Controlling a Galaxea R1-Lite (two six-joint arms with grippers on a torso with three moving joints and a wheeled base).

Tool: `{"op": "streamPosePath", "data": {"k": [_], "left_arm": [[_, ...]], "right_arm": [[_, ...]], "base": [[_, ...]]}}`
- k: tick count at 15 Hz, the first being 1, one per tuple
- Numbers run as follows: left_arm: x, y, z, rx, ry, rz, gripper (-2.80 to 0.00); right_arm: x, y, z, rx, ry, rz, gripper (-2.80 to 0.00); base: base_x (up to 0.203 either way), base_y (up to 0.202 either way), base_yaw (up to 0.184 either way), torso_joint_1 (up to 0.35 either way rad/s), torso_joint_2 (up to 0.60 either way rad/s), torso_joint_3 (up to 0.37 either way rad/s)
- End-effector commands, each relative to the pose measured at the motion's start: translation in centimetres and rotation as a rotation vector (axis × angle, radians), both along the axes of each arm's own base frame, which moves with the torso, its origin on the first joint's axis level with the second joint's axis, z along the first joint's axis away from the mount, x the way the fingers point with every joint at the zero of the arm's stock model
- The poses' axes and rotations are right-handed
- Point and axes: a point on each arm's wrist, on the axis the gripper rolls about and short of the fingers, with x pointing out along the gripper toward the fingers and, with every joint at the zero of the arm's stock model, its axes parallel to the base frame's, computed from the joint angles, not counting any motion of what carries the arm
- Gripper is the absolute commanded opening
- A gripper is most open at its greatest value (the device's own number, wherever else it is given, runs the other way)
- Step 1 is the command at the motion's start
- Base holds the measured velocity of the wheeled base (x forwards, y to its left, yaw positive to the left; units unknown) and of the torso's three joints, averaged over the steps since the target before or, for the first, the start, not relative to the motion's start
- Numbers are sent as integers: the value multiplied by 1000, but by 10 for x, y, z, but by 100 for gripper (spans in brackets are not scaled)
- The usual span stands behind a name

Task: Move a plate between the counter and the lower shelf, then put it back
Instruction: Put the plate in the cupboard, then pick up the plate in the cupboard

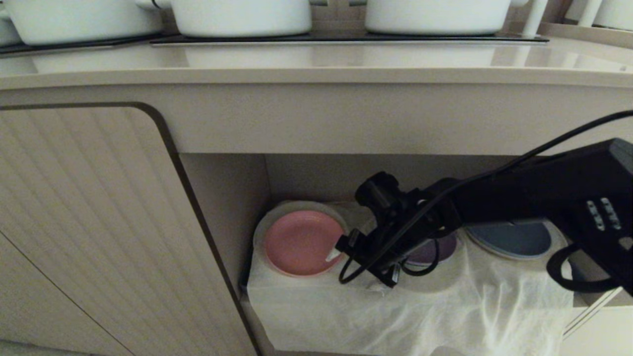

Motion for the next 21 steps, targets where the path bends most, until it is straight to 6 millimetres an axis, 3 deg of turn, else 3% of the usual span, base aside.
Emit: {"op": "streamPosePath", "data": {"k": [1, 11, 21], "left_arm": [[0, 0, 0, -1, 1, 1, -280], [0, 0, 0, -1, 1, 1, -280], [0, 0, 0, -1, 1, 1, -280]], "right_arm": [[-13, -8, 5, 18, 34, 21, 0], [-75, -47, 18, 11, 69, 216, 0], [-159, -112, 12, -17, -22, 263, 0]], "base": [[0, 0, 0, 0, 0, 0], [0, 0, 0, 0, 0, 0], [0, 0, 0, 0, 0, 0]]}}
